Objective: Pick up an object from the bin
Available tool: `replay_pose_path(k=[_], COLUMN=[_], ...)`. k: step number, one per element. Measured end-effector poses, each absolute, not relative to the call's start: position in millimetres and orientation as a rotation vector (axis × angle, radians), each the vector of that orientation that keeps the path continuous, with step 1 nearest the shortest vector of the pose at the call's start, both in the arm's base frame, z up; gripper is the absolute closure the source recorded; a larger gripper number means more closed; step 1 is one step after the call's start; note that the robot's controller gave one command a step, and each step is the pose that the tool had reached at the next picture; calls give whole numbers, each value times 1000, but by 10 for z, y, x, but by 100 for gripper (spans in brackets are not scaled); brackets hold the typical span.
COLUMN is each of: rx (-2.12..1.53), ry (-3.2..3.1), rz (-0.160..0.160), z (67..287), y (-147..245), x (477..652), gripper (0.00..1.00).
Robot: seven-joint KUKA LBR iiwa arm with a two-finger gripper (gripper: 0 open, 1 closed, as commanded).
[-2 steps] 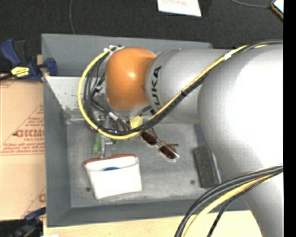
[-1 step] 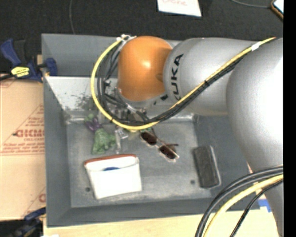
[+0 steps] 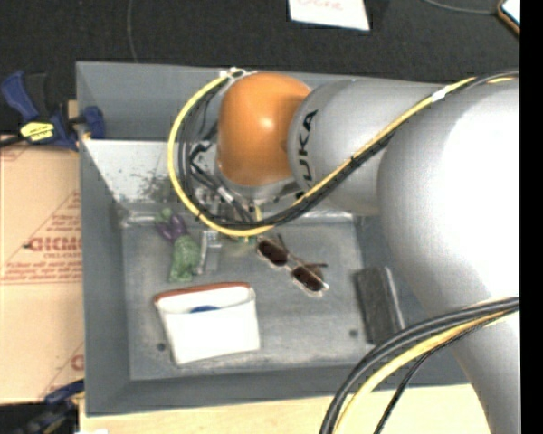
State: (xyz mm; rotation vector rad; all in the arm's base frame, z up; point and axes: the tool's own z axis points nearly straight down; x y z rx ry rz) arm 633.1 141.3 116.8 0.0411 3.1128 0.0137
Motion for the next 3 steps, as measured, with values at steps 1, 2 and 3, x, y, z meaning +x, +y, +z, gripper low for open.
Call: replay_pose_path(k=[1, 2, 3], rx=[-23, 85, 86], ry=[3122, 3109, 3109], rz=[9, 11, 11], z=[716, 721, 721], y=[1506, 1718, 1718], x=[6260, 6343, 6343], gripper=[0, 100, 100])
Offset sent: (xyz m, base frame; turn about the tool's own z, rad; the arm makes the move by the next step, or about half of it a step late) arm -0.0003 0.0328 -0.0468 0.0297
